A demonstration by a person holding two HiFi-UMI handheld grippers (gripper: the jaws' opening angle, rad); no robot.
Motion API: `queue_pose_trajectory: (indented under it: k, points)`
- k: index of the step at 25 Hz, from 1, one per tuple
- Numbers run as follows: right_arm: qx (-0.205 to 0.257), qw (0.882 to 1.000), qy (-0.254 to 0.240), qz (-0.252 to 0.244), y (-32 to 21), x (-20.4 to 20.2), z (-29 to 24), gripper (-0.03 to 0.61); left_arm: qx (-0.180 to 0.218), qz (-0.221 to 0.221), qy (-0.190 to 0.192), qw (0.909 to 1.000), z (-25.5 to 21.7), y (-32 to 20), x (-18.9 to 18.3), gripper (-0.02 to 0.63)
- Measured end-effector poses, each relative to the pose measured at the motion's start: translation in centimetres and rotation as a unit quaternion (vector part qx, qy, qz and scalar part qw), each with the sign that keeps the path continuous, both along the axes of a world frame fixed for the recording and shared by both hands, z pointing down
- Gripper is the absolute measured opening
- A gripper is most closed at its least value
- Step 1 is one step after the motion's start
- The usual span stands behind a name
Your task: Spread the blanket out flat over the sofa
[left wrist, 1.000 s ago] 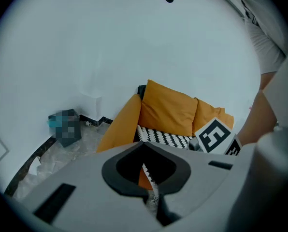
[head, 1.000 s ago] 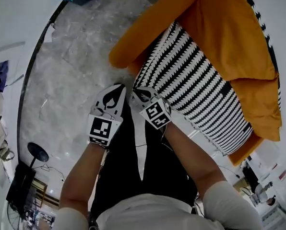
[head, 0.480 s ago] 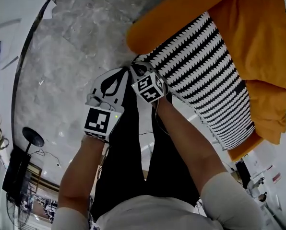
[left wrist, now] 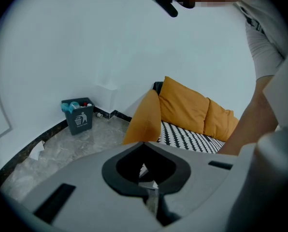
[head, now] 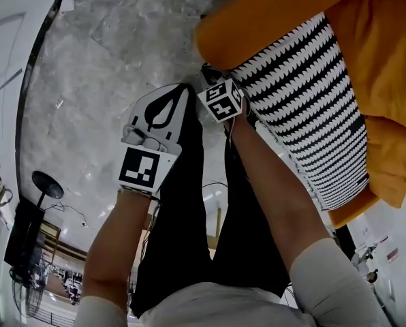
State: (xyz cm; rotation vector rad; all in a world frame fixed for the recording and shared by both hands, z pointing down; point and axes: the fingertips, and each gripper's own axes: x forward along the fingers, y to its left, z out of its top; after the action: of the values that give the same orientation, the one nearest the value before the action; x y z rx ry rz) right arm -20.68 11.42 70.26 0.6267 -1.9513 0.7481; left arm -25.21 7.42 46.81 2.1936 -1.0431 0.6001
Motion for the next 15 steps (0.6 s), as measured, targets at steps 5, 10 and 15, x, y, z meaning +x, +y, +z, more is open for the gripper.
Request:
queue_pose_trajectory:
  k: [5, 10, 15]
  points:
    - [0.000, 1.000, 0.016, 0.021, -0.7, -0.9, 0.8, 0.035, -0.006, -0.003, -0.001, 1.0000, 0.6, 0.3, -1.1, 0.009]
    - [-0.037, 0.999, -0.028, 0.023, 1.2, -2.9, -0.6, 0.133, -0.005, -0.001, -0.004, 1.0000, -0.3, 0.6, -1.2, 0.009]
    - [-0.038, 0.997, -0.061, 0.040, 2.4, -3.0, -6.4, 0.150, 0.026, 0.002, -0.002, 0.9997, -4.5, 0.2, -0.3, 0.009]
